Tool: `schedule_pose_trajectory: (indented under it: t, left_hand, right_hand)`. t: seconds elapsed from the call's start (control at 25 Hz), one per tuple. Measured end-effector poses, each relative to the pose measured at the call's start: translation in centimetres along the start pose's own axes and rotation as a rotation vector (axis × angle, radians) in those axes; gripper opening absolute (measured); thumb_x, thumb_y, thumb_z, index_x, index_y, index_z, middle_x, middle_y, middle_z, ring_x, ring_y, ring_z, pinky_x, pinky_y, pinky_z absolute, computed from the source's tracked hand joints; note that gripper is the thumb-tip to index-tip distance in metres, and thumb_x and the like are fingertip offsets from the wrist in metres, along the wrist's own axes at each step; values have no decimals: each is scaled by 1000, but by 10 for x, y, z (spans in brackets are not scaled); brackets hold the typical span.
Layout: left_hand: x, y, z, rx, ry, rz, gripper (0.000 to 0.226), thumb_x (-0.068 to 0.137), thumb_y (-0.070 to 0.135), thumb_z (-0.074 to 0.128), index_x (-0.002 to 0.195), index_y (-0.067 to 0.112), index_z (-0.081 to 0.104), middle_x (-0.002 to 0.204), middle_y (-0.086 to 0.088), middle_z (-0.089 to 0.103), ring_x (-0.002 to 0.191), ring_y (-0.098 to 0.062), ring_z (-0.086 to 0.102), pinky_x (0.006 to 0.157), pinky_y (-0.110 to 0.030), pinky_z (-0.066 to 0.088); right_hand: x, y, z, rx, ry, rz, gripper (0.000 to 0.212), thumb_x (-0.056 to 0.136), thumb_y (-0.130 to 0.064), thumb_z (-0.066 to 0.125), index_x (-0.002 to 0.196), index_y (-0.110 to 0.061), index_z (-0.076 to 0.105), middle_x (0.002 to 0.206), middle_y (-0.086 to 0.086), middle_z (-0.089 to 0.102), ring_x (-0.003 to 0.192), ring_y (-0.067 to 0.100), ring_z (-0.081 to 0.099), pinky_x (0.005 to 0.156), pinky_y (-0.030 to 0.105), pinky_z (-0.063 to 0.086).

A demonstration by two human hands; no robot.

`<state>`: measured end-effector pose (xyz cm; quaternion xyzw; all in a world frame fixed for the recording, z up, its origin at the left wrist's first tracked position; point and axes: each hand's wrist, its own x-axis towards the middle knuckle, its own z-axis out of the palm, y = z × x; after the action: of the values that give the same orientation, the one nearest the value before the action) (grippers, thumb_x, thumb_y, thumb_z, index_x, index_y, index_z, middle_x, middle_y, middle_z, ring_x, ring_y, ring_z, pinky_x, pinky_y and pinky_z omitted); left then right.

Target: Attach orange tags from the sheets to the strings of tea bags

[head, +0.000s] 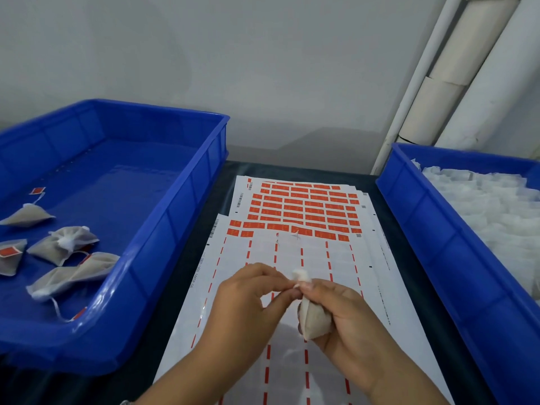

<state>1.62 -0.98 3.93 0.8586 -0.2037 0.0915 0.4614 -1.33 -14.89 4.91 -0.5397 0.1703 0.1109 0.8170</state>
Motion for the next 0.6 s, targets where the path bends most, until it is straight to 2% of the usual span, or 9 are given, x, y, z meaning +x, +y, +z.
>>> schedule_pose_trajectory:
  t: [0.04, 0.08, 0.2, 0.28, 0.36, 0.44, 0.52, 0.6]
  left_hand:
    - [1, -1, -2, 3, -12, -36, 9, 73, 45, 61, 79, 40, 65, 75, 34, 52, 94, 16, 46, 69, 1, 40]
    - [2, -2, -3, 6, -15, -68, 7, 76, 42, 65, 73, 38, 61, 74, 31, 55, 93, 16, 47, 67, 1, 40]
    - [4, -4, -2, -8, -146, -157, 13, 83, 31, 62, 72, 34, 58, 79, 25, 58, 90, 15, 48, 63, 0, 39]
    - [6, 2, 0, 12, -310, -227, 16, 87, 28, 56, 72, 33, 56, 78, 19, 60, 82, 4, 55, 59, -4, 43]
    - [8, 6, 0, -32, -434, -302, 21, 92, 25, 48, 73, 30, 55, 73, 12, 61, 72, -5, 56, 59, -10, 46]
    - [11, 7, -2, -140, -504, -413, 28, 96, 21, 40, 72, 24, 55, 64, 9, 57, 63, -7, 52, 59, -14, 46]
    - [11, 9, -4, -286, -502, -545, 37, 97, 17, 36, 64, 17, 52, 52, 8, 49, 50, -6, 44, 52, -18, 42]
    - [13, 14, -10, -492, -417, -678, 41, 96, 11, 36, 56, 13, 45, 45, 3, 39, 39, -7, 33, 42, -18, 32]
  right_hand:
    - [0, 0, 0, -6, 21, -6, 20, 85, -15, 61, 71, -9, 75, 63, 4, 60, 53, 8, 55, 49, 23, 47]
    - [-2, 0, -1, -19, 44, -11, 22, 85, -14, 61, 68, -9, 74, 62, 3, 59, 52, 7, 54, 48, 22, 46]
    - [-5, 0, -6, -123, 90, -6, 22, 85, -16, 64, 65, -12, 73, 61, 2, 59, 55, 9, 54, 53, 25, 47]
    - [-6, 0, -10, -201, 119, -14, 21, 85, -18, 66, 67, -14, 74, 63, 0, 63, 58, 10, 56, 58, 28, 49]
    - [-7, 0, -16, -243, 120, -24, 19, 85, -19, 65, 69, -15, 74, 65, -1, 66, 59, 9, 58, 61, 28, 50]
    - [-8, 1, -20, -246, 120, -21, 18, 84, -20, 66, 70, -17, 75, 68, 0, 68, 59, 8, 58, 61, 27, 49]
    - [-9, 2, -24, -244, 114, -17, 14, 83, -19, 67, 73, -21, 77, 72, 0, 69, 60, 7, 61, 63, 24, 49]
    - [-10, 3, -28, -239, 82, -7, 8, 79, -17, 70, 82, -21, 77, 80, -1, 73, 70, 10, 68, 67, 22, 51]
